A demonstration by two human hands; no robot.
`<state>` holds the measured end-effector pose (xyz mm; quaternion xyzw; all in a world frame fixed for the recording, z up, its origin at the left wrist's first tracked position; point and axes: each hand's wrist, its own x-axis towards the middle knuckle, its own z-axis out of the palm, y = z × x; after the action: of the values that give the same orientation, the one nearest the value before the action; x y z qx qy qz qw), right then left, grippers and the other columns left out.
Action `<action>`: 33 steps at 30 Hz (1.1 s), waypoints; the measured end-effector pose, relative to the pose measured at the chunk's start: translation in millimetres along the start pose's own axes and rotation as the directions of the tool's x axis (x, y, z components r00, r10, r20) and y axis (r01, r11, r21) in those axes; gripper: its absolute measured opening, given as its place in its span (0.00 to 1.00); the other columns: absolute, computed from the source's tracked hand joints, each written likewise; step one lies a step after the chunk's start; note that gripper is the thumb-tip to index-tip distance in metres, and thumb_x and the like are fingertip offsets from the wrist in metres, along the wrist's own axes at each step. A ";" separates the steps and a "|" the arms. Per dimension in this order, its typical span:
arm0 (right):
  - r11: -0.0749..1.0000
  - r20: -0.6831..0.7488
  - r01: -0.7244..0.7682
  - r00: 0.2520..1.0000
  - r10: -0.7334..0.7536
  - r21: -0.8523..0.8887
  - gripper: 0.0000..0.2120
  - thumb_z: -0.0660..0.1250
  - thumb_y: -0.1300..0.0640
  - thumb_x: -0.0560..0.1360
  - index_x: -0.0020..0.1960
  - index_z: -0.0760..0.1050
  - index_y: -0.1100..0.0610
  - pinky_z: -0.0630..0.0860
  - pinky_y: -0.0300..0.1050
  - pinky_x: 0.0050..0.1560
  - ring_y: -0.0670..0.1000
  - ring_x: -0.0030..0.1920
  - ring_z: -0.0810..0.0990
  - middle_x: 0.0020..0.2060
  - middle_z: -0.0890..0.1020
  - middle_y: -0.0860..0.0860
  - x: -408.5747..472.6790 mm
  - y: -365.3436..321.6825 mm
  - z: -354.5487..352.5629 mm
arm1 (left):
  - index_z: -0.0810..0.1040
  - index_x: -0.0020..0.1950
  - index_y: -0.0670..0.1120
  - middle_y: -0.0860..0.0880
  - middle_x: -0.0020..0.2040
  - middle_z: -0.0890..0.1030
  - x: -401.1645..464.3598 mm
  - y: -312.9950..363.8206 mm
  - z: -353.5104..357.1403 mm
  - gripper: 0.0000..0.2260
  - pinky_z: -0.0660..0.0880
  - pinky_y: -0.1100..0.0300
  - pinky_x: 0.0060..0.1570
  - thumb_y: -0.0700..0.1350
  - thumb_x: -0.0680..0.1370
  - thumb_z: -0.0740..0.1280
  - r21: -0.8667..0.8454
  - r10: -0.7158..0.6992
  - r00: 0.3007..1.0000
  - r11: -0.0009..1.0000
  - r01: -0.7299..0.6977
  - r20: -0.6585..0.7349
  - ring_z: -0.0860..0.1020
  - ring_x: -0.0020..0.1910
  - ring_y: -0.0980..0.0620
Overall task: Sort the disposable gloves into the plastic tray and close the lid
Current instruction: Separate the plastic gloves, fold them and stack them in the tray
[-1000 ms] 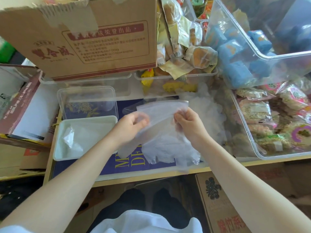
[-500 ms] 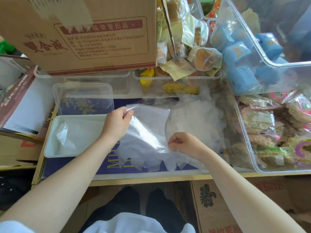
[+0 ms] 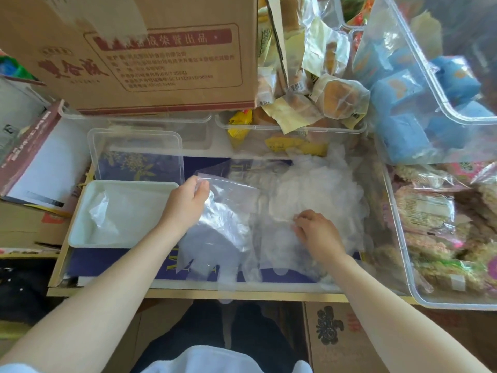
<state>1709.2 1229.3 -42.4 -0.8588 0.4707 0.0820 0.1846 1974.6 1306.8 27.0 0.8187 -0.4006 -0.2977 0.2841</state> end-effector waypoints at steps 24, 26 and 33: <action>0.041 0.390 -0.388 0.920 -0.042 0.921 0.24 0.51 0.54 0.81 0.37 0.81 0.59 0.77 0.44 0.40 0.49 0.33 0.82 0.30 0.83 0.51 -21.4 -72.8 -121.4 | 0.83 0.44 0.51 0.58 0.39 0.83 -13.7 47.2 -49.7 0.07 0.72 0.71 0.45 0.47 0.74 0.66 -0.471 0.452 0.773 0.852 -0.227 0.446 0.80 0.41 0.61; -0.254 0.384 -0.381 0.922 -0.042 0.889 0.34 0.47 0.44 0.80 0.36 0.84 0.62 0.79 0.42 0.32 0.52 0.33 0.83 0.34 0.84 0.57 -23.5 -72.2 -126.5 | 0.83 0.45 0.49 0.58 0.38 0.83 -12.0 40.1 -55.1 0.06 0.73 0.70 0.43 0.44 0.76 0.65 -0.460 0.428 0.812 0.858 -0.228 0.396 0.80 0.40 0.62; -0.215 0.141 -0.146 0.989 -0.041 0.966 0.41 0.48 0.28 0.66 0.62 0.76 0.56 0.79 0.51 0.51 0.57 0.50 0.82 0.53 0.82 0.57 -15.3 -74.0 -115.4 | 0.84 0.40 0.50 0.54 0.37 0.84 -5.2 22.9 -68.3 0.07 0.74 0.63 0.44 0.51 0.70 0.67 -0.501 0.300 0.888 0.861 -0.094 0.349 0.80 0.37 0.60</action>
<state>1759.1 1231.8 86.2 -0.3672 0.3828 -0.2557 0.8082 2009.7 1314.8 89.6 0.5961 -0.4507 -0.5216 0.4116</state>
